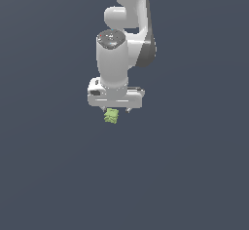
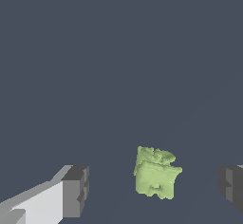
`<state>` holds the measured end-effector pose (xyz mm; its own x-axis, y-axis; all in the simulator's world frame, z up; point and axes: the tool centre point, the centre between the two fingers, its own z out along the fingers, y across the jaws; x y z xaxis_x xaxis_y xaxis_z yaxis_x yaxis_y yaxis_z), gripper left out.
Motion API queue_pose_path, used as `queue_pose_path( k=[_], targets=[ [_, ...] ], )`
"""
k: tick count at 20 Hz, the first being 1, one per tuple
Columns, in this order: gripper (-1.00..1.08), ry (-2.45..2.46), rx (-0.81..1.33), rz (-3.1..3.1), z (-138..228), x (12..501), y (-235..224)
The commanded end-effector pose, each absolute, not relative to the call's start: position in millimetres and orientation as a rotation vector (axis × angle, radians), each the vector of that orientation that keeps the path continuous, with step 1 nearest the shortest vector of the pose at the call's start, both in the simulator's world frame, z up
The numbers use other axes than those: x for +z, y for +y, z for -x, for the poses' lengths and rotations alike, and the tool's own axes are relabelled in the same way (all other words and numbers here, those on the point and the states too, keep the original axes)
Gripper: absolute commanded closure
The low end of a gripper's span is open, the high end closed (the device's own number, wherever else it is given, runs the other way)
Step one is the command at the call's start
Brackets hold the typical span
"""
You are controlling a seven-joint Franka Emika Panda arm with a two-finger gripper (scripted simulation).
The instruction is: Pick up the object and move it to a goal position.
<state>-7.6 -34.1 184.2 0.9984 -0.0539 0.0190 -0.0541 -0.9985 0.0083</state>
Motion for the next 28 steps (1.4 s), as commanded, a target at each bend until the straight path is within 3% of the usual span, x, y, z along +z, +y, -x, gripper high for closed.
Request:
queue_pose_path(
  k=[1,18,28],
  targets=[
    [-0.92,-0.101,0.027,-3.132,11,178,-36],
    [-0.92,-0.362,0.002,-3.121,72,97,-68],
    [-0.92,-0.385,-0.001,-3.118,79,88,-71]
  ],
)
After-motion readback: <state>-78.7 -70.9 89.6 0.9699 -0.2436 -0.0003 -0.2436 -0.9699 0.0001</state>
